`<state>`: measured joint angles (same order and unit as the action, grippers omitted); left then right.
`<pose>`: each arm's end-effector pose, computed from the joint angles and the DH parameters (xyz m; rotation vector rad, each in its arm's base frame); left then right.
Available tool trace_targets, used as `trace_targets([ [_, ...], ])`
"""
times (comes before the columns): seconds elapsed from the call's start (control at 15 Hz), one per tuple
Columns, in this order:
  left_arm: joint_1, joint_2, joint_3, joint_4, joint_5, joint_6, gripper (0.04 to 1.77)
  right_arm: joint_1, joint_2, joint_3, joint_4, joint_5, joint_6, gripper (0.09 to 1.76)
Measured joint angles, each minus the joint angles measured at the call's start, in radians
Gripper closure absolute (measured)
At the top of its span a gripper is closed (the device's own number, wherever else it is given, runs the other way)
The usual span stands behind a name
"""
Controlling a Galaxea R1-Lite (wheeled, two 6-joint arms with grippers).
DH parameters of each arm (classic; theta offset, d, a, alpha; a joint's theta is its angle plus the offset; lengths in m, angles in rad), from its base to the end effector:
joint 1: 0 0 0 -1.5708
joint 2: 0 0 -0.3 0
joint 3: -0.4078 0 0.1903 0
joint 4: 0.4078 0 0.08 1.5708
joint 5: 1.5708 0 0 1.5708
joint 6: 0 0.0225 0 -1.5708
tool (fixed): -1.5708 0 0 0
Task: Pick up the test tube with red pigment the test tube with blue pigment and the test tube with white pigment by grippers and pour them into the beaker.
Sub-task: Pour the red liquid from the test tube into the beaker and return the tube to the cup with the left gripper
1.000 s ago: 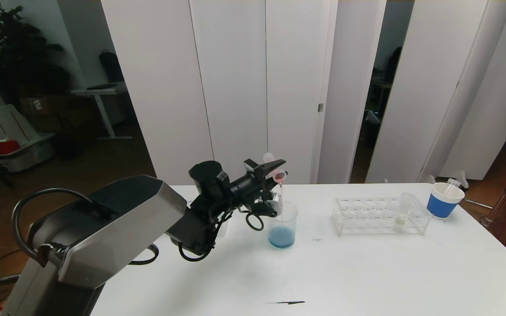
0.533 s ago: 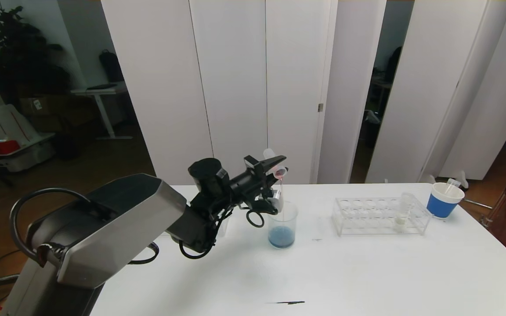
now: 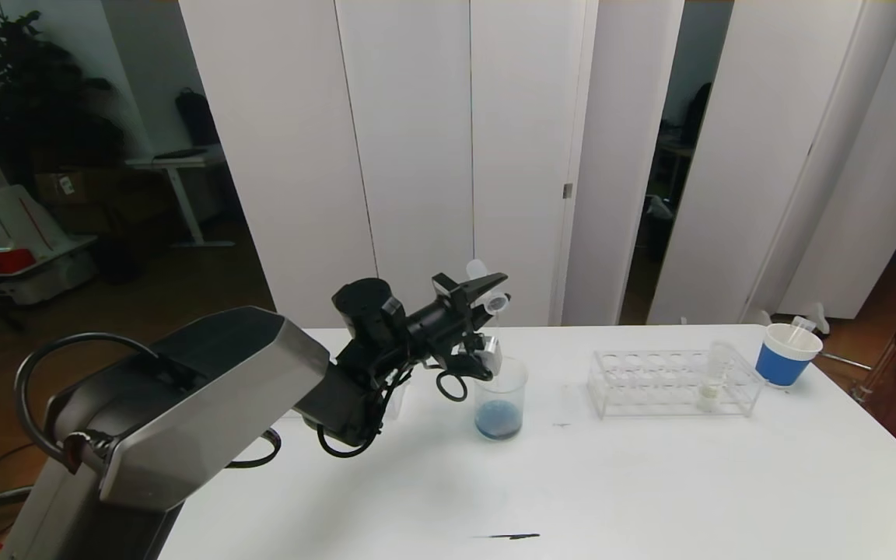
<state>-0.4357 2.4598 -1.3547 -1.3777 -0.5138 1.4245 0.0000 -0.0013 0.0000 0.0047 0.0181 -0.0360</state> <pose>0.4257 -0.2104 0.0937 1.3104 -0.9010 -0.5741 -0.0229 0.0004 0.0750 -0.0360 0.0031 0.0182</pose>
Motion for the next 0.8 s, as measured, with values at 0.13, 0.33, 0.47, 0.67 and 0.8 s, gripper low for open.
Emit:
trace_targets([
  [0.13, -0.001, 0.000, 0.000, 0.000, 0.000, 0.000, 1.23, 0.000, 0.000, 0.000, 0.000, 0.000, 0.000, 0.10],
  [0.33, -0.002, -0.001, 0.001, 0.001, 0.000, 0.000, 1.23, 0.000, 0.000, 0.000, 0.000, 0.000, 0.000, 0.10],
  [0.47, -0.003, -0.003, 0.003, 0.003, 0.001, 0.000, 1.23, 0.000, 0.000, 0.000, 0.000, 0.000, 0.000, 0.10],
  [0.67, -0.004, -0.012, 0.010, 0.018, 0.010, -0.003, 1.23, 0.000, 0.000, 0.000, 0.000, 0.000, -0.001, 0.10],
  [0.8, -0.006, -0.033, 0.024, 0.026, 0.020, -0.007, 1.23, 0.000, 0.000, 0.000, 0.000, 0.000, -0.001, 0.10],
])
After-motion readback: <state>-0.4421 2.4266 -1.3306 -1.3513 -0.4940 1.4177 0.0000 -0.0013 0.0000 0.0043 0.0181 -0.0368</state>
